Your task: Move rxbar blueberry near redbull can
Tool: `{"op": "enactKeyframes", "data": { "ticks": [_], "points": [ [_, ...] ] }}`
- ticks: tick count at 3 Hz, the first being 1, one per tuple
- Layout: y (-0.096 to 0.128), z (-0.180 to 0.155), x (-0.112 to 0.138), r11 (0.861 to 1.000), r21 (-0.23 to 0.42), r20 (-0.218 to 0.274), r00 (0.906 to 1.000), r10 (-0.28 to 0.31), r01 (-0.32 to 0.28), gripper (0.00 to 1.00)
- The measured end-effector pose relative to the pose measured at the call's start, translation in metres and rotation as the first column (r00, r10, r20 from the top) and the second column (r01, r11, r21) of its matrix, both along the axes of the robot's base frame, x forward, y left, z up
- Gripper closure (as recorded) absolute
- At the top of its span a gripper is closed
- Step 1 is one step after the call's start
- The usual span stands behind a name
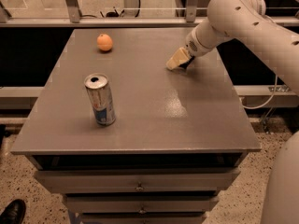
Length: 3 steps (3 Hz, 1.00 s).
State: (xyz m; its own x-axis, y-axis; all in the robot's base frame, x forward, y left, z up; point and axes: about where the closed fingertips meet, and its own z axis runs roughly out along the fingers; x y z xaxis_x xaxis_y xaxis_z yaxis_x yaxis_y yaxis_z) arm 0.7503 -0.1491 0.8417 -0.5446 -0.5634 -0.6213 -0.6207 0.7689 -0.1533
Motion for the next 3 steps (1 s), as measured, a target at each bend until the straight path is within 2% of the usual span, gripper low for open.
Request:
{"op": "enactKeyframes", "data": {
  "ticks": [1,3],
  "points": [
    [-0.0016,-0.0072,0.0021,1.0,0.011,0.0,0.9997,-0.023,0.023,0.56],
    [-0.0016,-0.0002,0.0021,1.0,0.012,0.0,0.9997,-0.023,0.023,0.99]
  ]
}}
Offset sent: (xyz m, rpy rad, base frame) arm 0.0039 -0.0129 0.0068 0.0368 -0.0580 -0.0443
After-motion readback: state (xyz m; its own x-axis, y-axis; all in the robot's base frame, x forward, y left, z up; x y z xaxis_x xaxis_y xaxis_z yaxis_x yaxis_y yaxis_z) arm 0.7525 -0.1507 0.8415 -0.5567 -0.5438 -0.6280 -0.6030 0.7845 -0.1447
